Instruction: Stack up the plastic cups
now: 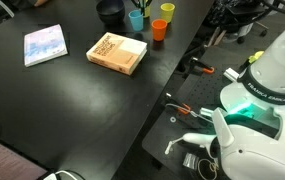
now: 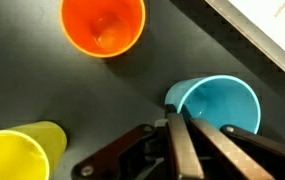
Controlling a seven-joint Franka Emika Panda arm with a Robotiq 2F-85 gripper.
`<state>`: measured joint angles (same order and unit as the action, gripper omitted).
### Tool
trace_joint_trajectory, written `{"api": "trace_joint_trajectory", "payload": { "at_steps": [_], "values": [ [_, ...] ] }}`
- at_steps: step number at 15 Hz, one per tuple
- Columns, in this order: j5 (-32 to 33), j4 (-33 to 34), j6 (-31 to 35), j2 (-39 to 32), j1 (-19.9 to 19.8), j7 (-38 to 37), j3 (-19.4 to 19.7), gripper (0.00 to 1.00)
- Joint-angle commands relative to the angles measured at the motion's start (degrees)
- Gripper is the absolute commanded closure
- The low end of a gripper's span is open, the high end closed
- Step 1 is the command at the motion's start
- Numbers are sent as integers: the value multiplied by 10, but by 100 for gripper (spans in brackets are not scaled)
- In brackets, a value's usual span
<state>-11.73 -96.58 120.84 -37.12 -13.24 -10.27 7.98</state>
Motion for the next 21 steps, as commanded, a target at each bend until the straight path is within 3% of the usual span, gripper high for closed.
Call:
{"api": "trace_joint_trajectory", "payload": {
  "at_steps": [1, 9, 21],
  "values": [
    [2, 36, -46, 20, -9, -10, 13, 99],
    [7, 106, -85, 15, -36, -41, 47, 99],
    [-5, 211, -95, -50, -73, -66, 46, 99]
  ]
}}
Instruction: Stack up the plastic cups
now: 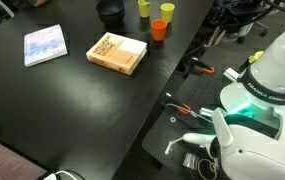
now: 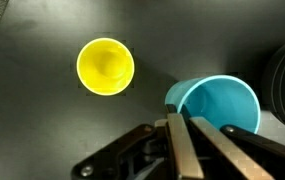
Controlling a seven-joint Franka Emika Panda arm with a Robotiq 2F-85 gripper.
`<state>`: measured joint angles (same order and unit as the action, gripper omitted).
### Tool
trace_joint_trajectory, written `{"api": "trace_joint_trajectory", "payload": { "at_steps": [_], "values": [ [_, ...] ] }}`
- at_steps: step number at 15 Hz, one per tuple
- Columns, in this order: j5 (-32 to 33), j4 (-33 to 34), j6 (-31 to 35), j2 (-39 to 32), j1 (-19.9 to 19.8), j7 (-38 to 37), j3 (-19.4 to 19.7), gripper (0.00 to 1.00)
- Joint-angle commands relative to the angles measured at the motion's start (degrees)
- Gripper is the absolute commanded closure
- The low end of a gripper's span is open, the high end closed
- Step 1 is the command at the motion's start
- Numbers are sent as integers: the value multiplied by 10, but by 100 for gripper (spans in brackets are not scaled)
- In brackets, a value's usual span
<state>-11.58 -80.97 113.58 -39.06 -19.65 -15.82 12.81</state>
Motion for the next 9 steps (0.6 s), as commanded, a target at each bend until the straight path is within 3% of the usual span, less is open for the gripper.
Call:
{"api": "trace_joint_trajectory", "payload": {
  "at_steps": [1, 9],
  "values": [
    [-7, 64, -22, -39, -11, -10, -4, 99],
    [-3, 150, -57, -99, -19, -13, -8, 99]
  ]
}}
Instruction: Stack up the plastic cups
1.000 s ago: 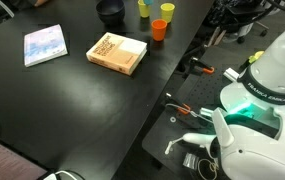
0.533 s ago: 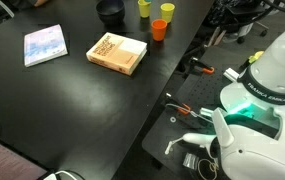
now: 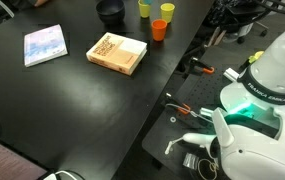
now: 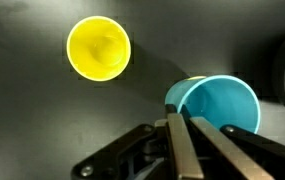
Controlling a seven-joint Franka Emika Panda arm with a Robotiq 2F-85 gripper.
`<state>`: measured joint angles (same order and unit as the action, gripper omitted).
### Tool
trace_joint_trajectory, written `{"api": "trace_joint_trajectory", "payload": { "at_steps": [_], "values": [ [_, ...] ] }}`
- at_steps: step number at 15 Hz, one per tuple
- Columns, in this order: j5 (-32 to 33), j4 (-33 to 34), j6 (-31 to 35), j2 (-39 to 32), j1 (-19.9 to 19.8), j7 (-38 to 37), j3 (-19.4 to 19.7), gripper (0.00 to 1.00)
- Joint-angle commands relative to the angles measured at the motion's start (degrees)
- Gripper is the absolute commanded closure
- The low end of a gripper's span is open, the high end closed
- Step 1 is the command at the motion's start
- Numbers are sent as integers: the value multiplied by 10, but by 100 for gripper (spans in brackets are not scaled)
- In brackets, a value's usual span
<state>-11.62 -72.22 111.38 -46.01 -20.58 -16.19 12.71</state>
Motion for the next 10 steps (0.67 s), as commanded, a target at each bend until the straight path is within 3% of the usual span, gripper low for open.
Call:
{"api": "trace_joint_trajectory", "payload": {
  "at_steps": [1, 10],
  "values": [
    [-1, 74, -42, -35, -10, -9, -7, 99],
    [1, 155, -81, -94, -11, -13, -16, 98]
  ]
}}
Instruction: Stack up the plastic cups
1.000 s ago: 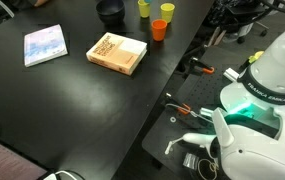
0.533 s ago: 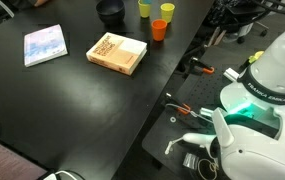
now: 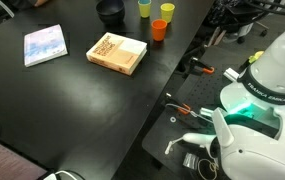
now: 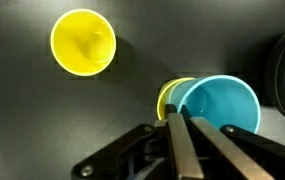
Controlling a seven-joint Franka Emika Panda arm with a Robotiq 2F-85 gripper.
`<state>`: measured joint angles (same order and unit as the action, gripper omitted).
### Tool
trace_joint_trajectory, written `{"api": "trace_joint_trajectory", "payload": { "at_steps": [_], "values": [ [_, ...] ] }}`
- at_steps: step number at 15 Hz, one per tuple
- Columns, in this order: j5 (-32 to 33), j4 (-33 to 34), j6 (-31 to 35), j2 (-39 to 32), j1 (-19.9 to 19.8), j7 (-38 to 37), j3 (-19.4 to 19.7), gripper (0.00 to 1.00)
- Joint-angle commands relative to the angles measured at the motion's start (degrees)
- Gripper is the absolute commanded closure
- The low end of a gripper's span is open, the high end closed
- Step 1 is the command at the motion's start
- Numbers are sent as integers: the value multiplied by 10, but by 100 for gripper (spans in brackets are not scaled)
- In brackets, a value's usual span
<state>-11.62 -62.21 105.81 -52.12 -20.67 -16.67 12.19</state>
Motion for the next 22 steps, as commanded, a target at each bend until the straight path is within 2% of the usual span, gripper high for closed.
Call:
{"api": "trace_joint_trajectory", "payload": {
  "at_steps": [1, 2, 3, 8, 11, 18, 22],
  "values": [
    [1, 60, -27, -38, -10, -11, -11, 70],
    [3, 62, -27, -40, -9, -11, -10, 69],
    [0, 56, -26, -35, -3, -9, -2, 64],
    [2, 9, -24, 10, 4, -23, 12, 24],
    [-3, -52, -6, 52, 15, -22, 8, 2],
    [6, -220, 70, 128, 63, -42, 13, 0],
    [14, -312, 102, 165, 69, -54, 18, 0]
  ]
}}
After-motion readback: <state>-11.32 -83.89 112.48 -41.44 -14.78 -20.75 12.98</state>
